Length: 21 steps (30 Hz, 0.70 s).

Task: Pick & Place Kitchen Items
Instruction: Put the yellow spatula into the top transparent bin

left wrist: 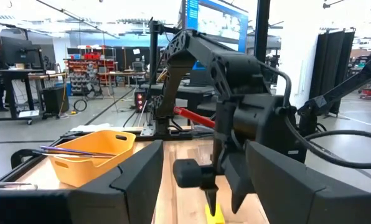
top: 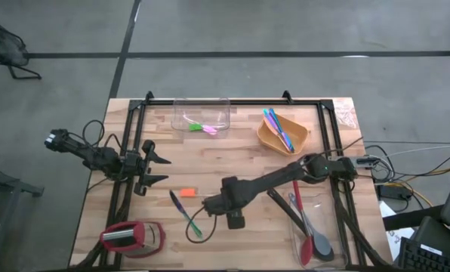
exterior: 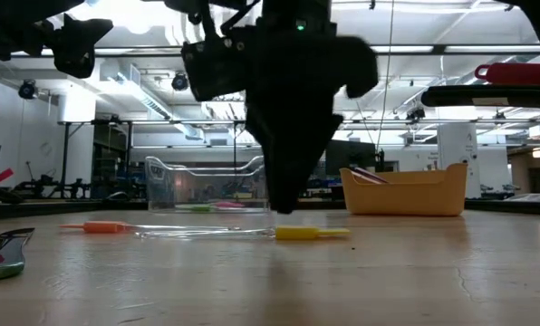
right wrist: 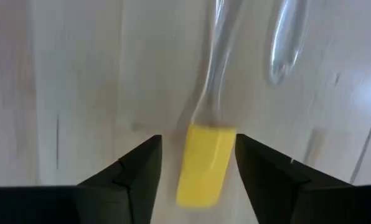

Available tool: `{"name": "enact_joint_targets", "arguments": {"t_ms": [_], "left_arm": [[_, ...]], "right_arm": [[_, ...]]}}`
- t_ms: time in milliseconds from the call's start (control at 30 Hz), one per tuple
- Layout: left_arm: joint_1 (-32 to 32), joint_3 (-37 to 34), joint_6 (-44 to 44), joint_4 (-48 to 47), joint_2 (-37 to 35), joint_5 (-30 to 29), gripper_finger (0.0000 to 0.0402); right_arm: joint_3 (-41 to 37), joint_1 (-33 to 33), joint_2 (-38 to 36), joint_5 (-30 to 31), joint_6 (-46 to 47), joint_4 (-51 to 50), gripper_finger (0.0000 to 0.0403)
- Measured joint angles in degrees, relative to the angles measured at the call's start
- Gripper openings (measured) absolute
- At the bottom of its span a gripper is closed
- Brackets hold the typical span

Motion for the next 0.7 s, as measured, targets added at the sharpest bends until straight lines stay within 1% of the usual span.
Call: {"name": "enact_joint_targets", "arguments": {"t_ms": [100,233,333,500,700], "left_arm": [[0.01,0.0,0.0,0.0,0.0,-0.01,0.0236],[-0.01,0.0,0.0,0.01,0.0,0.0,0.0236],[0.0,0.0,0.0,0.05,0.0,-0.02,0.0236],[-0.01,0.0,0.0,0.1,0.0,0.0,0.0236],[0.01,0.0,0.0,0.08,0.02,0.0,0.0236]], "right_arm": [[-1.72,0.22,0.0,0.75,-0.06,4.04,0.0213],[-3.79,0.28,0.02,1.33,-0.07,5.09,0.0221],[-5.35,0.22,0.0,2.12,0.69,5.2,0.0218],[-7.19,0.26,-0.33,2.83,0.93,6.19,0.0199],[-7.42,0.32,-0.33,2.89,0.85,6.73,0.0157]]}}
